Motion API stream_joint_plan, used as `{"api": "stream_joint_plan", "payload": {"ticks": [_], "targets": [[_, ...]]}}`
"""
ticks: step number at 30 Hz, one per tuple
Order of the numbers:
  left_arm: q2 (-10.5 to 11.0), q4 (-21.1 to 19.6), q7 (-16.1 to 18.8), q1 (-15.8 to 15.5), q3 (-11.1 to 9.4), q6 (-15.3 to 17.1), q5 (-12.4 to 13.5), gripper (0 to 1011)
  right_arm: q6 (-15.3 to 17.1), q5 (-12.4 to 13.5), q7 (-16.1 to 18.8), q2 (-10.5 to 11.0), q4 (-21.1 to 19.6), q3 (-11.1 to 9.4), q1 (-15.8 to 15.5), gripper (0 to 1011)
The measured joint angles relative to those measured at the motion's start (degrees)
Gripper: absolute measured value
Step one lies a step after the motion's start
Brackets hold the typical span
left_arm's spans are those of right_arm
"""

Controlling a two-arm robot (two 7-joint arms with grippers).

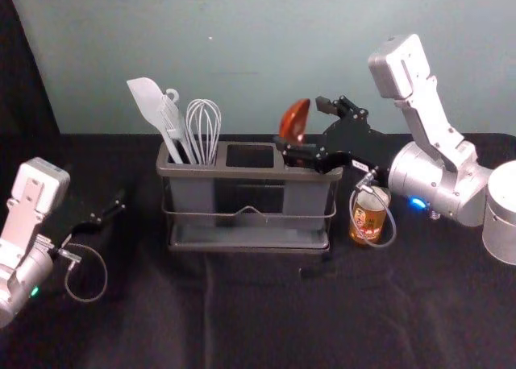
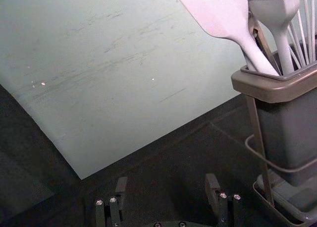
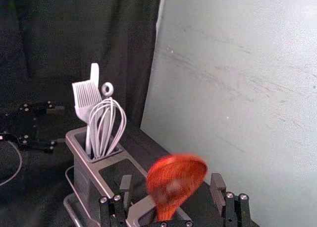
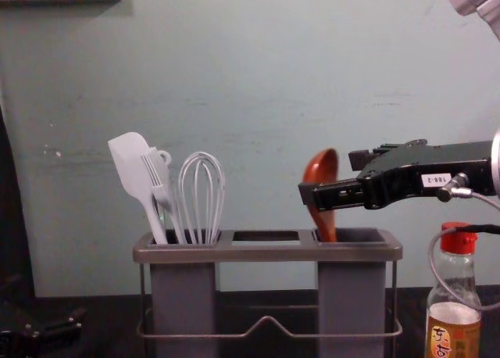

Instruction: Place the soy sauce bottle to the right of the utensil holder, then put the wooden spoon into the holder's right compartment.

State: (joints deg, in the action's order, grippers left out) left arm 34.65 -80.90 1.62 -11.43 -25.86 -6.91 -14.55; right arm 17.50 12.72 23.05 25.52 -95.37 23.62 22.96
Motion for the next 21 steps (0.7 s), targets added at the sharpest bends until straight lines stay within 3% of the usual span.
{"api": "stream_joint_plan", "payload": {"ticks": [17, 21], "targets": [[0.0, 0.0, 0.0, 0.0, 0.0, 0.0, 0.0, 1012, -0.07, 0.0, 0.07, 0.03, 0.0, 0.0, 0.0, 1002], [0.0, 0.0, 0.0, 0.0, 0.0, 0.0, 0.0, 1012, 1.18, -1.35, -1.09, 0.32, -2.21, -0.02, -0.65, 1002]]}}
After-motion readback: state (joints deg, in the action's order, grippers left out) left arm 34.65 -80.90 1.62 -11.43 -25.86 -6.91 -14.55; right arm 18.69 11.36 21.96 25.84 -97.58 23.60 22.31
